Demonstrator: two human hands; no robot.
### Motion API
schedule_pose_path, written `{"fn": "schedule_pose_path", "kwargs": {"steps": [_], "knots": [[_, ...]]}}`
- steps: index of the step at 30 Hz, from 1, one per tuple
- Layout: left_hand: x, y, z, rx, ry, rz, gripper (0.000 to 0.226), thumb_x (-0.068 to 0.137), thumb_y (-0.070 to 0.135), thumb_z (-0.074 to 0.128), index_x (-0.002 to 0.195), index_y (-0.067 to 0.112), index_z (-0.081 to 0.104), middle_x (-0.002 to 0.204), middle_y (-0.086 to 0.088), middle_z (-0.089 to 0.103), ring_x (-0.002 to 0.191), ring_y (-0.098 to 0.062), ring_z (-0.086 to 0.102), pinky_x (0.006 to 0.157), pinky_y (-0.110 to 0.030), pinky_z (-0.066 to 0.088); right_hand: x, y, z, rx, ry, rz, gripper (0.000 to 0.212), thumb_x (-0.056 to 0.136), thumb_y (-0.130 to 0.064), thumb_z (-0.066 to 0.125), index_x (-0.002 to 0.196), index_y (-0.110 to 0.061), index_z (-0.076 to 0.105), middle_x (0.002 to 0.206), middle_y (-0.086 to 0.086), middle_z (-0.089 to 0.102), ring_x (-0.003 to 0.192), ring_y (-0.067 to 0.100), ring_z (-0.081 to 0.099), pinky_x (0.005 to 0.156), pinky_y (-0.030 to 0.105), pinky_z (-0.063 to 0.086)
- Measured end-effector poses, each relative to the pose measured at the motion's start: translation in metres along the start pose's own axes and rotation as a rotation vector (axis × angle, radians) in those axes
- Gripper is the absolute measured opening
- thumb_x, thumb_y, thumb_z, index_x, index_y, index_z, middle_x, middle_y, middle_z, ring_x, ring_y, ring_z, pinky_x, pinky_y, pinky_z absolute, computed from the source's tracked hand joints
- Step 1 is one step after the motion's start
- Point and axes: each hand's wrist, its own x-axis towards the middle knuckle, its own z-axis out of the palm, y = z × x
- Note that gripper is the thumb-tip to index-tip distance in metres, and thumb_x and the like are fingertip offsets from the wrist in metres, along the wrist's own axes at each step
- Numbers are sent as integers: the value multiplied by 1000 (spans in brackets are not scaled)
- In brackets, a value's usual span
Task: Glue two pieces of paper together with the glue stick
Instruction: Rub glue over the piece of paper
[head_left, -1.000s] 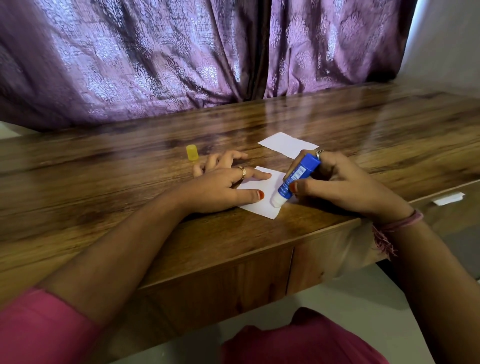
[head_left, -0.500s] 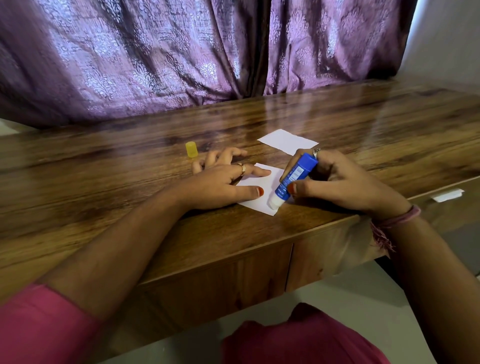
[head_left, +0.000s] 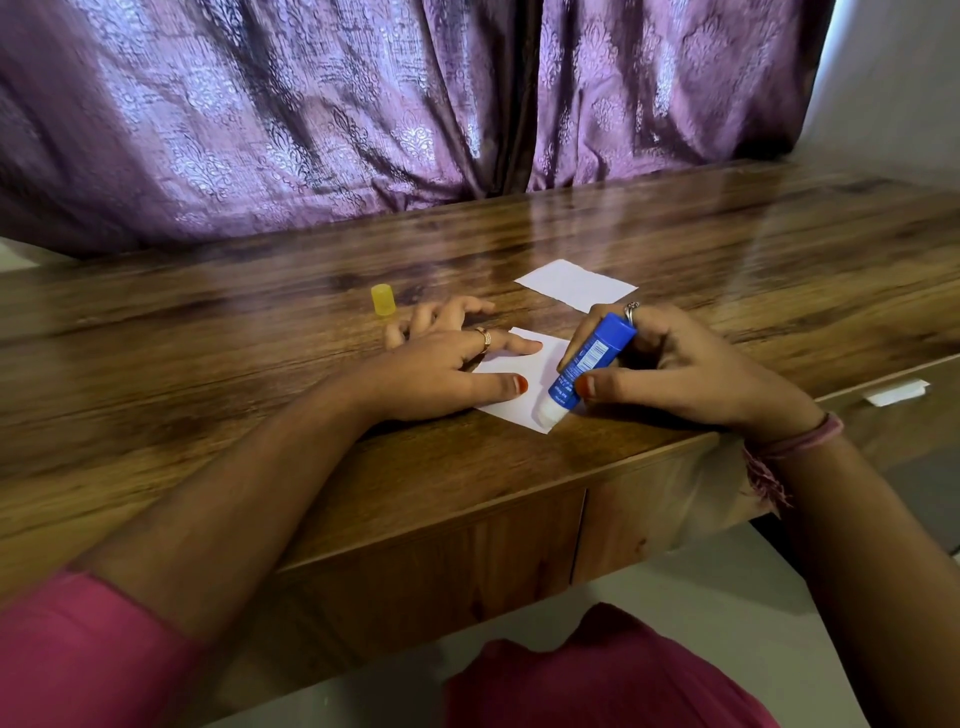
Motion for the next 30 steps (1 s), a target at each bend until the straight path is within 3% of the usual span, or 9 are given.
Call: {"fn": "schedule_pose_path", "kwargs": {"steps": [3, 8, 16, 19, 21, 23, 26, 30], "knots": [[0, 0, 0, 1, 2, -3, 55, 74, 68, 44, 128, 56, 44, 149, 17, 14, 130, -8, 6, 89, -32, 2, 1, 2, -1, 7, 5, -8, 14, 80, -16, 65, 88, -4, 65, 87, 45, 53, 71, 45, 55, 68, 55, 43], [0, 0, 0, -8, -3, -2, 54, 75, 69, 44, 128, 56, 43, 149, 17, 15, 128, -6, 6, 88, -32, 3, 1, 4, 0, 25, -20, -12, 7, 80, -15, 66, 86, -13, 67, 85, 44, 53, 73, 29, 51, 68, 43, 39], [0, 1, -1, 4, 6, 0, 51, 78, 66, 46, 128, 56, 44, 149, 15, 15, 129, -9, 8, 89, -33, 4, 1, 4, 0, 50, -49, -41, 10, 80, -16, 65, 87, -10, 65, 84, 45, 51, 75, 29, 50, 70, 43, 39], [0, 0, 0, 11, 2, -10, 59, 70, 70, 39, 127, 57, 44, 149, 16, 15, 130, -9, 8, 89, -34, 5, 2, 6, -1, 42, -68, -43, 13, 80, -14, 64, 90, -5, 65, 82, 41, 54, 69, 34, 50, 67, 46, 39], [1, 0, 0, 13, 15, -17, 60, 68, 72, 39, 126, 58, 44, 149, 17, 16, 130, -9, 7, 89, -34, 5, 1, 6, -2, 87, -1, -64, 8, 80, -8, 61, 88, -6, 64, 80, 23, 66, 69, 33, 57, 69, 35, 45], [0, -2, 1, 26, 39, -27, 58, 67, 75, 38, 123, 59, 45, 147, 17, 18, 130, -10, 8, 89, -34, 4, 1, 7, -3, 164, 110, -86, 10, 80, -5, 57, 84, -12, 62, 68, -6, 68, 62, 4, 58, 65, 16, 45], [1, -2, 3, 40, 97, -39, 56, 64, 79, 39, 115, 58, 48, 143, 15, 23, 131, -11, 8, 88, -34, 3, 3, 9, -3, 223, 242, -46, 9, 80, -10, 54, 76, -17, 59, 56, -9, 60, 53, 3, 48, 57, 19, 39], [2, -2, 4, 63, 204, -56, 59, 61, 84, 41, 98, 43, 57, 137, 14, 30, 128, -7, 9, 94, -38, 5, 7, 9, -4, 301, 445, 6, 22, 79, -14, 51, 64, -25, 63, 51, -10, 54, 49, 5, 42, 51, 18, 36]]}}
